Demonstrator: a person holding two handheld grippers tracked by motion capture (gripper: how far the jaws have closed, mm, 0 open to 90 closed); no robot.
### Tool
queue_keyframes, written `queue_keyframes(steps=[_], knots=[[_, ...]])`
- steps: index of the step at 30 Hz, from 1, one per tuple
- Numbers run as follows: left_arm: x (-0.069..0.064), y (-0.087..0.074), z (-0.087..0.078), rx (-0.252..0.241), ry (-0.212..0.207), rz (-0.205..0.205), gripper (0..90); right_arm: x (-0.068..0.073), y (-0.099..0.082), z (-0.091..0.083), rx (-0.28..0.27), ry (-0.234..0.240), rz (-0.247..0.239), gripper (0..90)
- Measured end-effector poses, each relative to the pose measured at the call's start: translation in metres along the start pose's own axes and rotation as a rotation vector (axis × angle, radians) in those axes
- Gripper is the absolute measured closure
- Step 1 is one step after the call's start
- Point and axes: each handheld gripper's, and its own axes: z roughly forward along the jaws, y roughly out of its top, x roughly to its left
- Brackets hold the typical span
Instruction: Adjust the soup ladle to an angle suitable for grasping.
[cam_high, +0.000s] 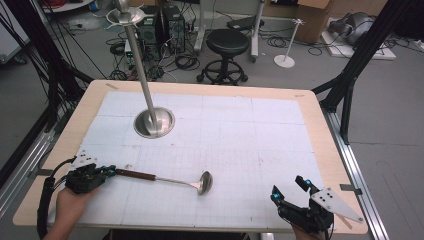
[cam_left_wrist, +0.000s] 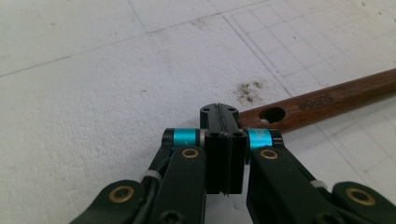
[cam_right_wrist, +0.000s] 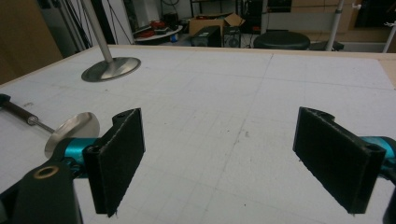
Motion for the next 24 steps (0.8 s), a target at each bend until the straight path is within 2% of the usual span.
queue_keyframes(steps=[4,5,6,7,8,10,11,12,13,14,16,17,18,19,24], knots=[[-0.006,0.0,-0.003,-0.013,0.012,0.015,89.2,0.0,0.0,0.0,-0.001,-0.001,0.003,15.3],[-0.008,0.002,-0.003,-0.004,0.039,0.023,89.2,0.0,0.0,0.0,0.0,0.0,0.004,15.3],[-0.008,0.002,-0.003,-0.004,0.039,0.023,89.2,0.0,0.0,0.0,0.0,0.0,0.004,15.3],[-0.012,0.004,-0.004,-0.024,0.057,0.002,89.2,0.0,0.0,-0.001,-0.001,-0.001,0.005,15.3],[-0.012,0.004,-0.004,-0.024,0.057,0.002,89.2,0.0,0.0,-0.001,-0.001,-0.001,0.005,15.3],[-0.018,0.007,-0.01,-0.066,0.05,-0.033,89.2,0.0,0.0,-0.002,-0.004,-0.002,0.013,15.3],[-0.026,0.008,-0.013,-0.08,0.054,-0.014,89.2,-0.002,0.0,-0.002,-0.005,-0.004,0.015,15.3],[-0.026,0.008,-0.013,-0.08,0.054,-0.014,89.3,-0.002,0.0,-0.002,-0.004,-0.004,0.018,15.3],[-0.031,0.01,-0.014,-0.08,0.07,0.006,89.3,-0.002,0.0,-0.002,-0.004,-0.004,0.018,15.3],[-0.032,0.011,-0.014,-0.079,0.086,-0.004,89.3,-0.002,0.0,-0.001,-0.003,-0.002,0.009,15.3],[-0.03,0.01,-0.013,-0.08,0.102,-0.02,89.3,-0.001,0.0,-0.001,-0.001,0.001,0.009,15.3],[-0.027,0.009,-0.01,-0.074,0.127,-0.038,89.2,0.0,0.001,-0.002,-0.004,0.0,0.013,15.3],[-0.027,0.009,-0.01,-0.074,0.127,-0.038,89.3,0.0,0.001,-0.002,-0.004,0.0,0.013,15.3],[-0.022,0.005,-0.008,-0.056,0.152,-0.046,89.3,-0.001,0.001,-0.003,-0.009,-0.001,0.007,15.3],[-0.014,-0.001,0.0,-0.003,0.15,-0.063,87.5,-0.002,0.0,-0.003,-0.006,-0.002,0.018,15.3]])
